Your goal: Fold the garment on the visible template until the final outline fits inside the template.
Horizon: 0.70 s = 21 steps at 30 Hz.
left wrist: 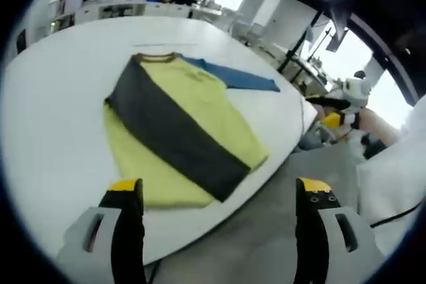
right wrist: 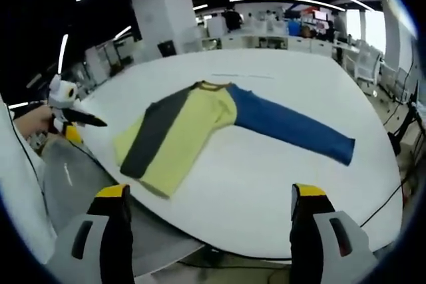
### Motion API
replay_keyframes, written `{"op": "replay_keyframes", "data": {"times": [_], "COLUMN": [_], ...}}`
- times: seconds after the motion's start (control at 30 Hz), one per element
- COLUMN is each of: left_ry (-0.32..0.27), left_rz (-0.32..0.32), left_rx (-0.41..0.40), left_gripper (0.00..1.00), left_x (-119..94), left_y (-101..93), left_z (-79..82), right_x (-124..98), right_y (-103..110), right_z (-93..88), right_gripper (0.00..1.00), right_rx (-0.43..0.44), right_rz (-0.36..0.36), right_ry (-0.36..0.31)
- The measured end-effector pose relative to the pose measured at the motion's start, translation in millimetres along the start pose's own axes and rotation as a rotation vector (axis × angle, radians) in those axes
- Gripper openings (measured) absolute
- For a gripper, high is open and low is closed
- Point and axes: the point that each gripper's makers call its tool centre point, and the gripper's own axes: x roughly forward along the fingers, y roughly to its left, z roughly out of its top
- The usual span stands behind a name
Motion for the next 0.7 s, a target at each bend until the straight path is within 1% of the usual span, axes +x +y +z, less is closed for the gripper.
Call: {"op": "replay_keyframes", "data": {"times": [0.13,0.23,0.3,0.43,0.63,0.7], "left_ry": [0.013,0.035,0.038,0.058,0.066,0.080], "left_rz": [-0.008,-0.018,-0.023,-0.038,-0.053,-0.058], "left_rx": [0.008,0.033,0.046,0.078,0.110,0.130], "left_gripper": [0.87,0.86,0.84,0.79,0.72,0.70], "left_x": [5.6,10.9,14.1,24.3,36.9,41.2], "left_y": [-2.2,-6.8,-8.6,-12.8,-17.1,-18.7], "left_z": [-1.2,-3.3,-3.4,-4.5,-4.2,-5.2], "right_x": [0.3,0.8,1.2,1.5,1.4,1.2], "right_y": [-0.6,-0.7,-0.8,-0.9,-3.2,-4.5], "right_z": [-0.4,-0.8,-1.4,-2.0,-3.8,-4.6], "right_gripper": [1.00,1.00,1.00,1.00,1.00,1.00], "right_rx": [0.007,0.012,0.017,0.022,0.029,0.034], "right_rz": [-0.001,-0.002,-0.003,-0.006,-0.012,-0.016], "right_ry": [-0.004,-0.006,-0.006,-0.007,-0.004,-0.004]}}
